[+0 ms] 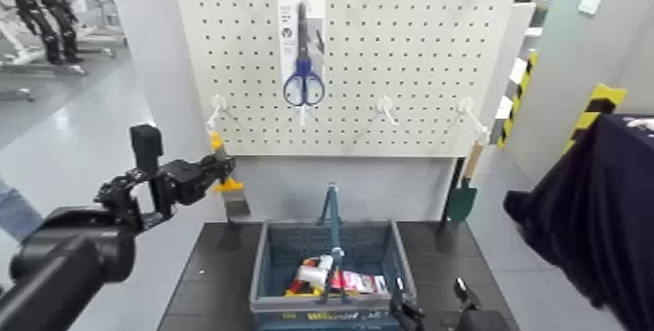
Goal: Put the yellow paint brush into the crate.
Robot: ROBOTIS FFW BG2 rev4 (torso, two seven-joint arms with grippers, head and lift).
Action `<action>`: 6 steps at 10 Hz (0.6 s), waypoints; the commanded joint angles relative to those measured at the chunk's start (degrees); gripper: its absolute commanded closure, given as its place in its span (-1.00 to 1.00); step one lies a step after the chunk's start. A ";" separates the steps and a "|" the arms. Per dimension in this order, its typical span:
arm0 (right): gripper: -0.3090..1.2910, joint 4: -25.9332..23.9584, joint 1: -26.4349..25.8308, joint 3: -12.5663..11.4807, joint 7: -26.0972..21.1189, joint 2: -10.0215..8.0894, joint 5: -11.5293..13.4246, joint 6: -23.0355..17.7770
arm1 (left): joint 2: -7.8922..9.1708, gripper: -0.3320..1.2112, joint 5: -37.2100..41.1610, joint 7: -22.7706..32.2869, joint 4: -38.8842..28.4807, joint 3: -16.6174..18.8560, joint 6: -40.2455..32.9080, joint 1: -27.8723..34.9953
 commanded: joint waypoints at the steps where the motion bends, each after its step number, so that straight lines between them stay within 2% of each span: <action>1: -0.43 -0.04 0.07 -0.19 0.00 0.00 -0.01 0.17 | 0.01 0.99 0.01 -0.22 -3.14 1.06 0.61 1.83; 6: -0.43 -0.04 0.16 -0.02 0.00 -0.09 0.08 0.79 | 0.89 0.99 -0.25 1.45 -19.23 6.16 6.23 10.18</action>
